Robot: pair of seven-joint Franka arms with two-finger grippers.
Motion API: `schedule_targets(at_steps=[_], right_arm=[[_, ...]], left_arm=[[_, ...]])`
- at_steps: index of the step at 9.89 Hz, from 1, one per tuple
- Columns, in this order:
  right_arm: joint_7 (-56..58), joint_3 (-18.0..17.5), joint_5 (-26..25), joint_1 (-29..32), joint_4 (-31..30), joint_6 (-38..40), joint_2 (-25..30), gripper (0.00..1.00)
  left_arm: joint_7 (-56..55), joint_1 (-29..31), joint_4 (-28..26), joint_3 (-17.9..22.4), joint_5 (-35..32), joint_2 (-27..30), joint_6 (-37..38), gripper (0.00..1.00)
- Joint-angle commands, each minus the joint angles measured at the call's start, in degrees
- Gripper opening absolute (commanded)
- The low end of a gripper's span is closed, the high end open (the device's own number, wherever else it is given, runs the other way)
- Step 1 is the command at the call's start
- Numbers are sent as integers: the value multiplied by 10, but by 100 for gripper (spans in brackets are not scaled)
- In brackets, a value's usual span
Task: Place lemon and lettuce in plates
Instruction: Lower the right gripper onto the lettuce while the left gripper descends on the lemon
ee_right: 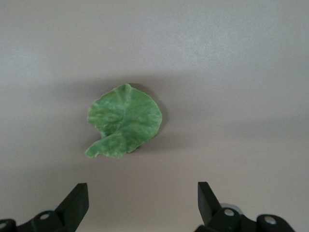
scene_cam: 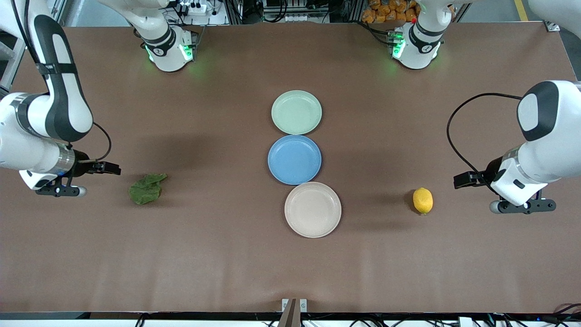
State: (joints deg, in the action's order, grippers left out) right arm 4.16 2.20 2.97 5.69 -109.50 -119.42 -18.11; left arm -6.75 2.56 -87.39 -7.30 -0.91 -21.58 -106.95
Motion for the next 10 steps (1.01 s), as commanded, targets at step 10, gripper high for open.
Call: schedule_targets(at_steps=[10], right_arm=[[-169,-5,72,-20,-32,-161,-125,100]], left_arm=[[2,7,-190,-3,14,-57,-321,100]])
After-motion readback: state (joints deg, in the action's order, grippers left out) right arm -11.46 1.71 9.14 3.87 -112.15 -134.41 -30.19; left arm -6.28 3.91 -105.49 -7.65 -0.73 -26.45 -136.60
